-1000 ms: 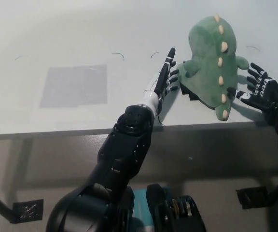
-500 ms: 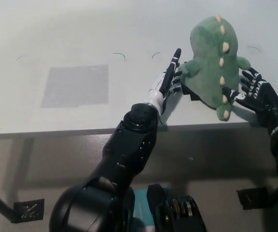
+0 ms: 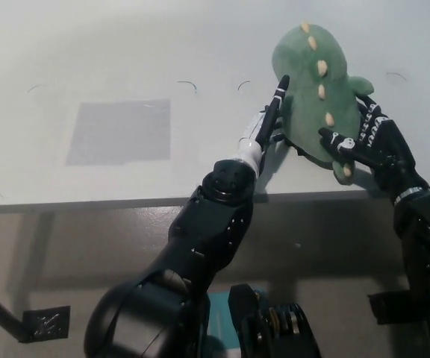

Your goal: Use both hands to pick up a dinasour on the right side and move it to the left side

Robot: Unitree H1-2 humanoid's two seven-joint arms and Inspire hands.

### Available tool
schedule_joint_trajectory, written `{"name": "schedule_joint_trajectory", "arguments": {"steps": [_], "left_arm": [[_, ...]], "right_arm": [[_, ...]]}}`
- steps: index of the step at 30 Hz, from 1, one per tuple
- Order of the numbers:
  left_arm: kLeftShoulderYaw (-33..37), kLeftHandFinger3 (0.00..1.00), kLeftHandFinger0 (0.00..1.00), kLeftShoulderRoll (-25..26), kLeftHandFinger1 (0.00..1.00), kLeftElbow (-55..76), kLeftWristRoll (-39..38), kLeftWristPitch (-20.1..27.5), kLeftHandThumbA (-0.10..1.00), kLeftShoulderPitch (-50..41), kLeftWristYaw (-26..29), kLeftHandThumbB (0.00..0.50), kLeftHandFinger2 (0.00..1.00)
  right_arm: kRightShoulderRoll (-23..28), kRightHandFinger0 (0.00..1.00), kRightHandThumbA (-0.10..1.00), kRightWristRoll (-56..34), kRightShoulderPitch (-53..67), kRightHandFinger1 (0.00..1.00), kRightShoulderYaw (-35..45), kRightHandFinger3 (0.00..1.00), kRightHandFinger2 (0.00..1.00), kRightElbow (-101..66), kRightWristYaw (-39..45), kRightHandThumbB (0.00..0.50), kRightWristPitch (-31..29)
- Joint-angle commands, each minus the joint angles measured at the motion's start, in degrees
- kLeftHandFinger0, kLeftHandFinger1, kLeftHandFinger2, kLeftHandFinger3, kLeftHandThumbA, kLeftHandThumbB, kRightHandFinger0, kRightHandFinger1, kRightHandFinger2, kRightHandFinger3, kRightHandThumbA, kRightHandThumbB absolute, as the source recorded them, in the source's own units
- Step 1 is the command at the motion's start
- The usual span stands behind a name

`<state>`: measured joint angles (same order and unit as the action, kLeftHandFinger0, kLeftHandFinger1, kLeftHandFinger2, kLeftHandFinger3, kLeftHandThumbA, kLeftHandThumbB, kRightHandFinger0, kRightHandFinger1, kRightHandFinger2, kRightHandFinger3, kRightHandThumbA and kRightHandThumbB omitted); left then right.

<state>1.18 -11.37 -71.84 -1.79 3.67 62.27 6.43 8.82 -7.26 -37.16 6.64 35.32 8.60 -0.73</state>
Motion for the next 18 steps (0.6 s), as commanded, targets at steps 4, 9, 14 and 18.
{"name": "schedule_joint_trajectory", "arguments": {"steps": [4, 9, 14, 18], "left_arm": [[2.01, 1.00, 1.00, -4.30, 1.00, 0.16, 1.58, 1.17, 1.00, 2.70, -1.62, 0.268, 1.00], [1.91, 1.00, 1.00, -3.94, 1.00, 0.17, 1.27, 2.43, 1.00, 2.73, -2.51, 0.251, 1.00], [1.74, 1.00, 1.00, -3.29, 1.00, 0.51, 1.00, 1.23, 1.00, 1.92, -2.87, 0.226, 1.00], [1.90, 1.00, 1.00, -2.83, 1.00, 0.86, 1.14, 1.63, 1.00, 0.57, -3.19, 0.264, 1.00]], "right_arm": [[-0.42, 1.00, 1.00, 2.18, -1.69, 1.00, -1.76, 1.00, 1.00, -1.48, -1.30, 0.227, -2.55], [-0.35, 1.00, 1.00, 2.00, -2.13, 1.00, -1.69, 1.00, 1.00, -1.65, -1.32, 0.217, -2.26], [-1.40, 1.00, 1.00, 2.48, -1.77, 1.00, -2.17, 1.00, 1.00, -1.37, -2.12, 0.196, -2.21], [-2.16, 1.00, 1.00, 2.71, -1.30, 1.00, -2.76, 1.00, 1.00, -0.59, -2.26, 0.192, -2.92]]}}
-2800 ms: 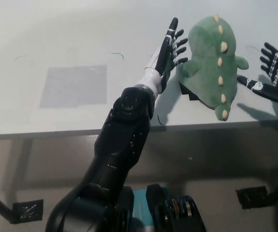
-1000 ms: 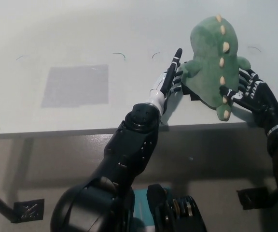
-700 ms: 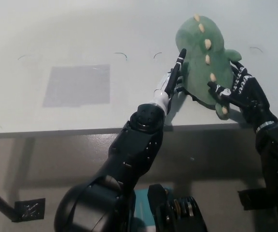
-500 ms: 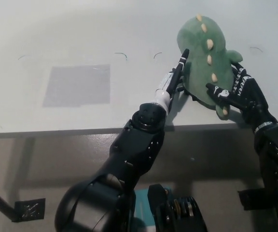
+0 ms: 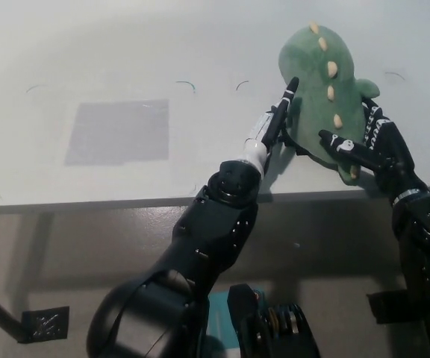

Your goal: Use both hands to pick up a dinasour on the right side and move it to the left side

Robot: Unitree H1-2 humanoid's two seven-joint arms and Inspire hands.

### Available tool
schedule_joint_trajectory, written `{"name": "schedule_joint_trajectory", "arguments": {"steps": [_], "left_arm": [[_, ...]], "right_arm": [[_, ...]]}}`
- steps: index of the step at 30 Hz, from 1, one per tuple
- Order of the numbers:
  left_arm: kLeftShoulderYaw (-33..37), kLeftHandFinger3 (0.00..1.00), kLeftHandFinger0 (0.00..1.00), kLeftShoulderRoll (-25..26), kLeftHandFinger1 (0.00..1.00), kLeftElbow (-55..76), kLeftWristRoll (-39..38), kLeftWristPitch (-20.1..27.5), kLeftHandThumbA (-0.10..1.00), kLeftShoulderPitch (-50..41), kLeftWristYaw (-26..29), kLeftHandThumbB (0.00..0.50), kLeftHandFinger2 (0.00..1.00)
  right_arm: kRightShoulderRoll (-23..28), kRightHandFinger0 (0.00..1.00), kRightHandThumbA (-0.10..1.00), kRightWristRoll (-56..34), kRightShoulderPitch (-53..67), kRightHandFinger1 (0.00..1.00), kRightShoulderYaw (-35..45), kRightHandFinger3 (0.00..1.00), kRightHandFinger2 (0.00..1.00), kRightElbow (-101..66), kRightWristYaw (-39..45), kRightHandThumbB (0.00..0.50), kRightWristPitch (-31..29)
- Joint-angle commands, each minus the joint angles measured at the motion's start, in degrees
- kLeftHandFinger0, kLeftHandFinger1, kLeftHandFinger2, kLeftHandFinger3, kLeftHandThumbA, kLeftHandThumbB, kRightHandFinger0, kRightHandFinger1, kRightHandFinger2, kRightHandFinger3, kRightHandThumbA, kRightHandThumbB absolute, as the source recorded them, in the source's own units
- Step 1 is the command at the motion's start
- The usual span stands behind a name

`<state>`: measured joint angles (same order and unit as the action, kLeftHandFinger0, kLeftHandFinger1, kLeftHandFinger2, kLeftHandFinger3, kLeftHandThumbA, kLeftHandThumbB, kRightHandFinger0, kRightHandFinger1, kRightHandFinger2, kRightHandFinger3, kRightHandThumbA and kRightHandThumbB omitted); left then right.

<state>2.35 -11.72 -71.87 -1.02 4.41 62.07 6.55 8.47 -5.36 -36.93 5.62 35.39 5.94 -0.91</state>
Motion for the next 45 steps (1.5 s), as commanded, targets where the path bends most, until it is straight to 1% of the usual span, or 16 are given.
{"name": "schedule_joint_trajectory", "arguments": {"steps": [1, 3, 5, 15, 18, 21, 24, 27, 33, 34, 37, 38, 40, 43, 44, 45], "left_arm": [[1.33, 1.00, 1.00, -2.13, 1.00, 1.00, 1.08, 1.51, 1.00, 0.07, -3.04, 0.247, 1.00], [1.39, 1.00, 1.00, -1.52, 1.00, 1.05, 1.04, 1.15, 1.00, -1.21, -3.12, 0.206, 1.00], [1.74, 1.00, 1.00, -1.12, 1.00, 2.17, 1.25, 0.57, 1.00, -2.63, -3.03, 0.224, 1.00], [1.57, 1.00, 1.00, -0.26, 1.00, 4.83, 0.69, 0.63, 1.00, -6.99, -3.26, 0.192, 1.00], [1.89, 1.00, 1.00, -0.01, 1.00, 6.23, 0.97, 0.39, 1.00, -7.86, -3.24, 0.227, 1.00], [1.90, 1.00, 1.00, 0.42, 1.00, 8.08, 0.95, -0.58, 1.00, -8.81, -3.16, 0.234, 1.00], [1.74, 1.00, 1.00, 1.77, 1.00, 12.66, 0.40, -1.12, 1.00, -11.33, -4.41, 0.211, 1.00], [1.37, 1.00, 1.00, 2.69, 1.00, 15.48, -0.07, -0.20, 1.00, -13.26, -4.85, 0.177, 1.00], [1.48, 1.00, 1.00, 5.66, 1.00, 21.32, 0.38, -1.19, 1.00, -16.75, -5.35, 0.228, 1.00], [1.19, 1.00, 1.00, 6.20, 1.00, 22.55, 0.41, -0.94, 1.00, -17.78, -4.72, 0.256, 1.00], [0.81, 1.00, 1.00, 6.49, 1.00, 24.87, 0.17, -1.37, 1.00, -19.20, -3.87, 0.245, 1.00], [0.73, 1.00, 1.00, 6.68, 1.00, 26.92, 0.48, -2.52, 1.00, -20.80, -3.06, 0.269, 1.00], [-0.64, 1.00, 1.00, 6.63, 1.00, 28.71, -1.39, -2.32, 1.00, -22.40, -3.49, 0.236, 1.00], [-0.61, 1.00, 1.00, 7.46, 1.00, 30.44, -1.39, 0.26, 1.00, -24.30, -4.85, 0.156, 1.00], [-0.73, 1.00, 1.00, 7.80, 1.00, 32.40, -1.18, -1.94, 1.00, -25.21, -4.35, 0.201, 1.00], [-0.74, 1.00, 1.00, 7.81, 1.00, 32.62, -1.17, -2.20, 1.00, -25.25, -4.32, 0.203, 1.00]], "right_arm": [[-2.20, 1.00, 1.00, 0.70, -1.25, 1.00, -2.00, 1.00, 1.00, -0.43, 0.62, 0.190, -2.84], [-3.24, 1.00, 1.00, 1.28, -0.72, 1.00, -2.66, 1.00, 1.00, 0.61, 0.01, 0.199, -3.58], [-3.87, 1.00, 1.00, 1.57, -0.55, 1.00, -3.11, 1.00, 1.00, 1.87, -0.29, 0.196, -4.42], [-6.29, 1.00, 1.00, 4.18, 0.77, 1.00, -5.39, 1.00, 1.00, 2.83, -3.19, 0.198, -4.15], [-6.50, 1.00, 1.00, 4.53, 0.65, 1.00, -5.90, 1.00, 1.00, 3.44, -4.10, 0.185, -4.99], [-7.07, 1.00, 1.00, 3.71, 0.58, 1.00, -6.14, 1.00, 1.00, 3.26, -3.82, 0.172, -5.01], [-8.27, 1.00, 1.00, 5.56, -0.26, 1.00, -7.91, 1.00, 1.00, 4.17, -5.45, 0.117, -6.44], [-9.47, 1.00, 1.00, 5.36, -0.65, 1.00, -8.50, 1.00, 1.00, 4.66, -5.78, 0.090, -6.44], [-12.61, 1.00, 1.00, 5.48, -2.60, 1.00, -9.79, 1.00, 1.00, 7.52, -6.39, 0.121, -7.30], [-13.40, 1.00, 1.00, 5.82, -2.95, 1.00, -10.39, 1.00, 1.00, 7.51, -6.56, 0.125, -6.83], [-14.27, 1.00, 1.00, 5.93, -3.46, 1.00, -10.98, 1.00, 1.00, 8.31, -6.72, 0.121, -6.85], [-15.26, 1.00, 1.00, 6.08, -3.25, 1.00, -11.27, 1.00, 1.00, 8.36, -7.13, 0.099, -6.62], [-15.94, 1.00, 1.00, 6.76, -3.24, 1.00, -12.09, 1.00, 1.00, 8.90, -7.18, 0.100, -7.47], [-16.61, 1.00, 1.00, 6.73, -3.05, 1.00, -12.85, 1.00, 1.00, 9.08, -6.59, 0.038, -8.16], [-16.86, 1.00, 1.00, 7.80, -3.28, 1.00, -13.68, 1.00, 1.00, 9.33, -7.26, 0.046, -7.90], [-16.82, 1.00, 1.00, 7.89, -3.36, 1.00, -13.81, 1.00, 1.00, 9.33, -7.38, 0.046, -7.86]]}}
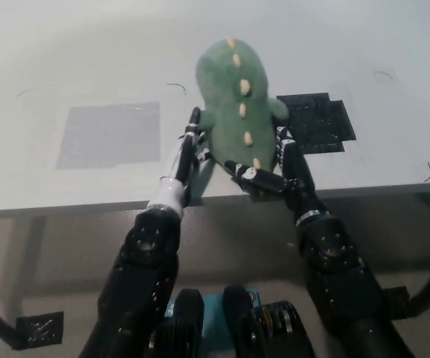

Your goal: Use both hands to pick up a dinasour on the right side and move it to the left side

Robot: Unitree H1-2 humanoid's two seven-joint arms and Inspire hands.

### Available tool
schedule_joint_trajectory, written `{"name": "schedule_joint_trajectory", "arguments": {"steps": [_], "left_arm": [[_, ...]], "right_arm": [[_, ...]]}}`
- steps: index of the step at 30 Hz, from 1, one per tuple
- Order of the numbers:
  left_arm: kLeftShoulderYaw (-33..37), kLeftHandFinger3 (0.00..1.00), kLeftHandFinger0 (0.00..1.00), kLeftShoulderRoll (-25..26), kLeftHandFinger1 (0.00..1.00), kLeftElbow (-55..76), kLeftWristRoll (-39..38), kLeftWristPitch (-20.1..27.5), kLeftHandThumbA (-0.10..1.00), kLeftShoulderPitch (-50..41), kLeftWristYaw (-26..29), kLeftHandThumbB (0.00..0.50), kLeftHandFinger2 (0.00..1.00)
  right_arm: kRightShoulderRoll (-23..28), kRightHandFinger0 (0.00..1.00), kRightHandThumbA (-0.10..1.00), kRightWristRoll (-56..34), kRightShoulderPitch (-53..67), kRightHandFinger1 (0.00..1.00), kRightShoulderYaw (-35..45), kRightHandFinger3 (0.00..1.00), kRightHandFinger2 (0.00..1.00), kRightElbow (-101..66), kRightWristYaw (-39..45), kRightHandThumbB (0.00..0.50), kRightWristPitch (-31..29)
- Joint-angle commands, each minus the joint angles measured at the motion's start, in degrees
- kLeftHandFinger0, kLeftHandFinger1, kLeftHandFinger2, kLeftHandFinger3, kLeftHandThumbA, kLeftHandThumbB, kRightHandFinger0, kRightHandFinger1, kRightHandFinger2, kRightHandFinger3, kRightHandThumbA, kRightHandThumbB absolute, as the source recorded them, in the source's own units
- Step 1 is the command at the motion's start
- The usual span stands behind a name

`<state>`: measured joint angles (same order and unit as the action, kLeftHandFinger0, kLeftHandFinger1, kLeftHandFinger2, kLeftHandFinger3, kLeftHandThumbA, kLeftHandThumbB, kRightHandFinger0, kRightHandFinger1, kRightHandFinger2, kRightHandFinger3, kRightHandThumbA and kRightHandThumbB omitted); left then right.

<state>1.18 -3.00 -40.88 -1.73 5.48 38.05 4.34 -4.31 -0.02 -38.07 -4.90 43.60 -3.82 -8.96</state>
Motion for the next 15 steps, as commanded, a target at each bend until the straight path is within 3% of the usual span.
{"name": "schedule_joint_trajectory", "arguments": {"steps": [1, 3, 5, 6, 9, 11, 15], "left_arm": [[0.68, 1.00, 1.00, -0.62, 1.00, 3.06, 0.50, -3.99, 1.00, -1.83, -1.26, 0.193, 1.00], [0.37, 1.00, 1.00, -0.10, 1.00, 5.24, 0.63, -5.30, 1.00, -2.67, -0.76, 0.215, 1.00], [-0.58, 1.00, 1.00, -0.16, 1.00, 5.62, -0.39, -5.45, 1.00, -2.87, -0.80, 0.223, 1.00], [-1.12, 1.00, 1.00, 0.42, 1.00, 7.29, -1.20, -5.95, 1.00, -3.59, -1.64, 0.225, 1.00], [-2.11, 1.00, 1.00, 1.92, 1.00, 10.52, -2.34, -6.37, 1.00, -5.20, -3.07, 0.232, 1.00], [-2.05, 1.00, 1.00, 2.47, 1.00, 11.57, -2.51, -6.20, 1.00, -5.81, -3.66, 0.263, 1.00], [-3.16, 1.00, 1.00, 2.65, 1.00, 13.21, -5.00, -7.08, 1.00, -6.72, -4.43, 0.279, 1.00]], "right_arm": [[-4.27, 1.00, 1.00, 2.38, -2.54, 1.00, -3.46, 1.00, 1.00, 1.72, 2.64, 0.031, -0.34], [-5.06, 1.00, 1.00, 2.53, -3.51, 1.00, -3.59, 1.00, 1.00, 3.09, 2.21, 0.045, -0.74], [-5.11, 1.00, 1.00, 2.94, -3.91, 1.00, -4.10, 1.00, 1.00, 3.68, 2.53, 0.016, -1.73], [-5.69, 1.00, 1.00, 2.92, -4.49, 1.00, -4.32, 1.00, 1.00, 4.27, 2.64, 0.051, -1.28], [-6.67, 1.00, 1.00, 3.65, -6.02, 1.00, -5.52, 1.00, 1.00, 6.31, 3.03, 0.033, -3.07], [-6.95, 1.00, 1.00, 3.32, -6.76, 1.00, -5.46, 1.00, 1.00, 7.14, 2.89, 0.048, -3.94], [-7.98, 1.00, 1.00, 3.61, -6.86, 1.00, -5.92, 1.00, 1.00, 7.33, 2.27, 0.077, -3.86]]}}
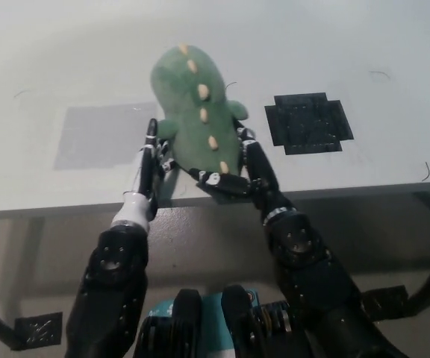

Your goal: Use both hands to pick up a dinasour on the right side and move it to the left side

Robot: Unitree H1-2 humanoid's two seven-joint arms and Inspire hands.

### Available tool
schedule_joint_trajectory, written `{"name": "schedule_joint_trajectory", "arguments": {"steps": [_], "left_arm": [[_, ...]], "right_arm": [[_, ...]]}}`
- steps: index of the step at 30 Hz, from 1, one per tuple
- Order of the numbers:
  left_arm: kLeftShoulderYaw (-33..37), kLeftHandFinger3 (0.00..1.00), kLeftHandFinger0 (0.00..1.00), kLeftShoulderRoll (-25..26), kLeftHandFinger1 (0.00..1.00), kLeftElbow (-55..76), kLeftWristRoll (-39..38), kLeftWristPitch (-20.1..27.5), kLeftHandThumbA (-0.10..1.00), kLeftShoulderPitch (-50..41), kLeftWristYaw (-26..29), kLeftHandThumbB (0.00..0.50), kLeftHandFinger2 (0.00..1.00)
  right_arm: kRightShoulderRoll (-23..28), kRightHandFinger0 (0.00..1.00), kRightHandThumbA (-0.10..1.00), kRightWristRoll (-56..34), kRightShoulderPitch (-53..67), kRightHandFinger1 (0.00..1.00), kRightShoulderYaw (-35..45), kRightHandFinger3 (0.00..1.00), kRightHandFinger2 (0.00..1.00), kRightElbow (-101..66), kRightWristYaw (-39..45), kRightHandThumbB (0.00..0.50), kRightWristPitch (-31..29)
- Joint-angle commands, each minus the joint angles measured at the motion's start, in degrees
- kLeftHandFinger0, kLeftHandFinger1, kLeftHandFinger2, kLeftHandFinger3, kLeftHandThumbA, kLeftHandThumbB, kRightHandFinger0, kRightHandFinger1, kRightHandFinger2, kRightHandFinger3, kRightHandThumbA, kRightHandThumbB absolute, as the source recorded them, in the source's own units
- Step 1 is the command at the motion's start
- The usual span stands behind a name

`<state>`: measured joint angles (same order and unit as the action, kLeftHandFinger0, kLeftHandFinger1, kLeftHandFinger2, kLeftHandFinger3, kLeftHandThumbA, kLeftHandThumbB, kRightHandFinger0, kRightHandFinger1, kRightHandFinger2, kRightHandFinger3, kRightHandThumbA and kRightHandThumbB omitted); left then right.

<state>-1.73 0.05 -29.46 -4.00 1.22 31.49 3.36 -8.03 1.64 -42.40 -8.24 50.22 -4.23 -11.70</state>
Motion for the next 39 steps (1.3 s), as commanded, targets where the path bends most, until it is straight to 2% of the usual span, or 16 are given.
{"name": "schedule_joint_trajectory", "arguments": {"steps": [1, 5, 8, 12, 13, 15, 16, 19, 20, 24, 26, 28, 32, 34, 37, 39], "left_arm": [[-0.78, 1.00, 1.00, -0.10, 1.00, 4.69, -2.51, -5.14, 1.00, -1.52, -2.28, 0.246, 1.00], [-1.38, 1.00, 1.00, 0.98, 1.00, 9.17, -2.67, -7.54, 1.00, -3.95, -2.46, 0.253, 1.00], [-1.33, 1.00, 1.00, 1.77, 1.00, 10.24, -2.10, -7.37, 1.00, -4.54, -2.31, 0.251, 1.00], [-2.62, 1.00, 1.00, 2.84, 1.00, 13.23, -3.11, -8.57, 1.00, -5.45, -1.98, 0.289, 1.00], [-2.91, 1.00, 1.00, 3.15, 1.00, 13.64, -3.51, -8.09, 1.00, -5.65, -2.29, 0.264, 1.00], [-3.33, 1.00, 1.00, 2.87, 1.00, 14.05, -4.00, -6.96, 1.00, -5.93, -2.33, 0.260, 1.00], [-4.14, 1.00, 1.00, 3.04, 1.00, 14.87, -4.81, -6.71, 1.00, -6.18, -2.29, 0.217, 1.00], [-5.08, 1.00, 1.00, 3.54, 1.00, 16.47, -5.54, -8.32, 1.00, -6.50, -2.60, 0.211, 1.00], [-5.30, 1.00, 1.00, 3.66, 1.00, 16.82, -5.52, -8.22, 1.00, -6.63, -2.52, 0.184, 1.00], [-5.81, 1.00, 1.00, 5.17, 1.00, 18.25, -6.51, -7.53, 1.00, -7.13, -3.72, 0.227, 1.00], [-6.04, 1.00, 1.00, 5.37, 1.00, 18.88, -7.65, -7.91, 1.00, -7.37, -4.46, 0.222, 1.00], [-6.30, 1.00, 1.00, 4.64, 1.00, 19.07, -6.96, -7.57, 1.00, -7.17, -2.88, 0.248, 1.00], [-6.27, 1.00, 1.00, 4.90, 1.00, 19.18, -6.89, -8.32, 1.00, -6.87, -3.11, 0.239, 1.00], [-6.21, 1.00, 1.00, 4.41, 1.00, 18.55, -6.62, -7.11, 1.00, -6.45, -2.85, 0.224, 1.00], [-6.22, 1.00, 1.00, 4.01, 1.00, 18.95, -6.42, -7.76, 1.00, -6.25, -2.34, 0.224, 1.00], [-6.09, 1.00, 1.00, 4.01, 1.00, 18.64, -6.39, -7.21, 1.00, -6.15, -2.66, 0.220, 1.00]], "right_arm": [[-4.85, 1.00, 1.00, 2.66, -2.86, 1.00, -3.37, 1.00, 1.00, 1.02, 2.79, 0.059, -1.54], [-5.92, 1.00, 1.00, 2.24, -2.11, 1.00, -4.19, 1.00, 1.00, -2.37, 3.68, 0.086, 2.72], [-5.98, 1.00, 1.00, 3.88, -2.41, 1.00, -5.54, 1.00, 1.00, -2.74, 3.04, 0.088, 2.78], [-7.25, 1.00, 1.00, 3.47, -4.29, 1.00, -5.94, 1.00, 1.00, 0.21, 3.71, 0.119, 1.18], [-7.60, 1.00, 1.00, 3.53, -4.74, 1.00, -6.03, 1.00, 1.00, 0.77, 3.64, 0.125, 1.12], [-7.66, 1.00, 1.00, 3.89, -4.78, 1.00, -6.39, 1.00, 1.00, 0.56, 3.47, 0.131, 1.21], [-8.23, 1.00, 1.00, 3.61, -5.58, 1.00, -6.47, 1.00, 1.00, 1.41, 3.76, 0.127, 0.87], [-8.89, 1.00, 1.00, 3.75, -6.67, 1.00, -6.84, 1.00, 1.00, 2.09, 3.60, 0.115, 0.78], [-9.10, 1.00, 1.00, 3.65, -6.94, 1.00, -6.80, 1.00, 1.00, 2.50, 3.49, 0.102, 0.44], [-10.01, 1.00, 1.00, 4.26, -8.91, 1.00, -7.55, 1.00, 1.00, 4.03, 2.93, 0.074, -0.68], [-10.23, 1.00, 1.00, 3.79, -9.15, 1.00, -7.37, 1.00, 1.00, 4.12, 3.34, 0.077, -0.44], [-10.31, 1.00, 1.00, 4.36, -9.50, 1.00, -7.57, 1.00, 1.00, 4.55, 2.78, 0.088, -0.77], [-10.16, 1.00, 1.00, 4.23, -9.91, 1.00, -7.26, 1.00, 1.00, 5.20, 3.02, 0.070, -1.98], [-9.78, 1.00, 1.00, 4.28, -9.91, 1.00, -7.23, 1.00, 1.00, 5.11, 3.11, 0.055, -2.46], [-9.58, 1.00, 1.00, 4.65, -10.22, 1.00, -7.19, 1.00, 1.00, 5.55, 2.70, 0.067, -2.86], [-9.42, 1.00, 1.00, 4.86, -10.14, 1.00, -7.19, 1.00, 1.00, 5.09, 2.58, 0.094, -2.37]]}}
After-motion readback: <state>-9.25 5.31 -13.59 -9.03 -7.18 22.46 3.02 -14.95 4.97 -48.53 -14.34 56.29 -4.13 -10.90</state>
